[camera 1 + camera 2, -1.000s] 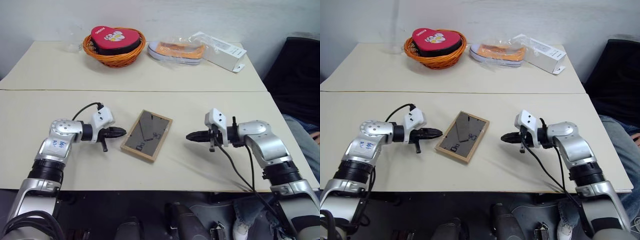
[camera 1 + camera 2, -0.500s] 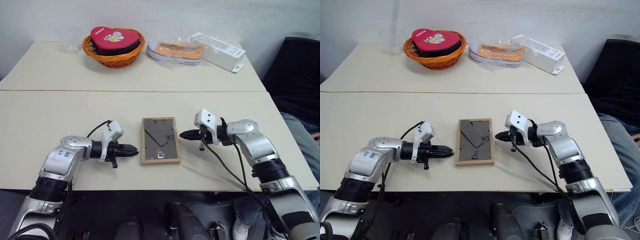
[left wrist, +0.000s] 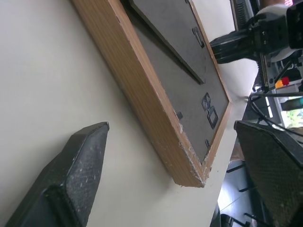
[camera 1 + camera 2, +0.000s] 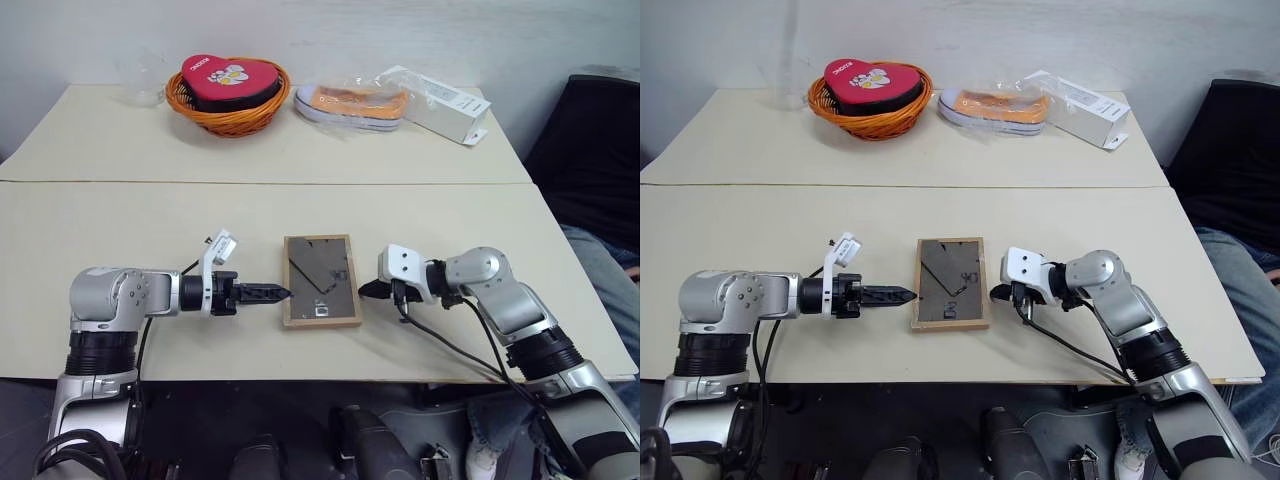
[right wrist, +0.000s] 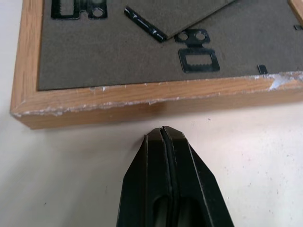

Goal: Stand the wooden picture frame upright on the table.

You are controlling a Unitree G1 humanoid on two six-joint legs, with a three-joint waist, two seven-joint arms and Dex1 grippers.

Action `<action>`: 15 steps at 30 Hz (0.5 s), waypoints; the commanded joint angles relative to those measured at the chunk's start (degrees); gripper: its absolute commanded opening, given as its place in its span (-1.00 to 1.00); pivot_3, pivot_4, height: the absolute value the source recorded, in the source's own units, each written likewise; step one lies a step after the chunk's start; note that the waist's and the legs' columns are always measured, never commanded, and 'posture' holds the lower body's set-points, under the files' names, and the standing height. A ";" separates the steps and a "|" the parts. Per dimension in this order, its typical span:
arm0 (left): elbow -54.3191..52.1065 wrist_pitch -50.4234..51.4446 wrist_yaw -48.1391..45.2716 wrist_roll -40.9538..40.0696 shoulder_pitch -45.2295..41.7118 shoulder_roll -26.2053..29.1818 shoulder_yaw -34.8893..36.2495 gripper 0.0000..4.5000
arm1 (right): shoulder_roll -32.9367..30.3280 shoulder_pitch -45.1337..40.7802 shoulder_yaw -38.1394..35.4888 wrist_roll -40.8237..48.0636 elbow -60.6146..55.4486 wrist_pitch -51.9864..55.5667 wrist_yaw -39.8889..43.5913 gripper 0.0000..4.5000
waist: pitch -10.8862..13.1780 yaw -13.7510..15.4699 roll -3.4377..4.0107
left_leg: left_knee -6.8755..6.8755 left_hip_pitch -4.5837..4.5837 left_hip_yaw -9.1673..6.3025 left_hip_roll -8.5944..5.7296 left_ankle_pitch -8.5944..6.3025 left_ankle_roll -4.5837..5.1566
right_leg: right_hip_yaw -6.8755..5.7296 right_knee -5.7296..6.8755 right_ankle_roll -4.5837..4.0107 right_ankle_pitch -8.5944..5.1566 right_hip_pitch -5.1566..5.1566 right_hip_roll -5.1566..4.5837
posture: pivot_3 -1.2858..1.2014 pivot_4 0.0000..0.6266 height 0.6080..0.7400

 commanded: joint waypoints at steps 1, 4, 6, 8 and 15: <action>0.26 2.26 2.33 -0.36 1.53 -2.20 -4.71 0.97 | 1.61 -0.47 1.06 -0.82 -1.51 0.18 -0.89 -1.00 | -0.14 0.05 0.07 | 0.00 0.02 0.00 0.00 0.00 0.00 | 0.00 -0.02 0.00 0.00 0.02 0.00 | 0.03 -0.52 1.00; 0.79 3.12 4.62 -0.56 1.02 -5.81 -4.83 0.97 | 3.21 -0.90 1.24 -1.25 -1.49 0.74 -1.81 -1.00 | -0.34 0.11 0.10 | 0.00 0.10 -0.01 -0.01 -0.01 0.01 | 0.00 -0.05 0.00 0.00 0.11 -0.01 | 0.03 -0.52 1.00; 1.32 4.23 5.66 -1.24 0.01 -7.91 -3.24 0.97 | 3.68 -0.87 1.16 -1.23 -1.83 1.13 -1.89 -1.00 | -0.46 0.35 0.15 | 0.01 0.15 -0.02 -0.02 -0.01 0.02 | 0.00 -0.06 0.00 0.00 0.18 -0.01 | 0.03 -0.52 1.00; 1.09 5.50 6.47 -2.14 -1.22 -9.82 -1.29 0.97 | 3.88 -0.79 1.03 -1.30 -2.05 1.33 -1.96 -1.00 | -0.46 0.72 0.15 | 0.01 0.27 -0.08 -0.02 -0.03 0.06 | -0.04 -0.14 0.00 0.00 0.35 -0.02 | 0.03 -0.52 1.00; 1.60 7.65 7.66 -3.46 -4.32 -11.29 5.62 0.46 | 3.50 0.29 0.06 -0.71 -2.94 1.38 -2.21 -1.00 | -0.44 0.83 0.14 | 0.01 0.28 -0.10 -0.01 -0.08 0.10 | -0.08 -0.17 0.00 0.00 0.40 -0.02 | 0.03 -0.52 1.00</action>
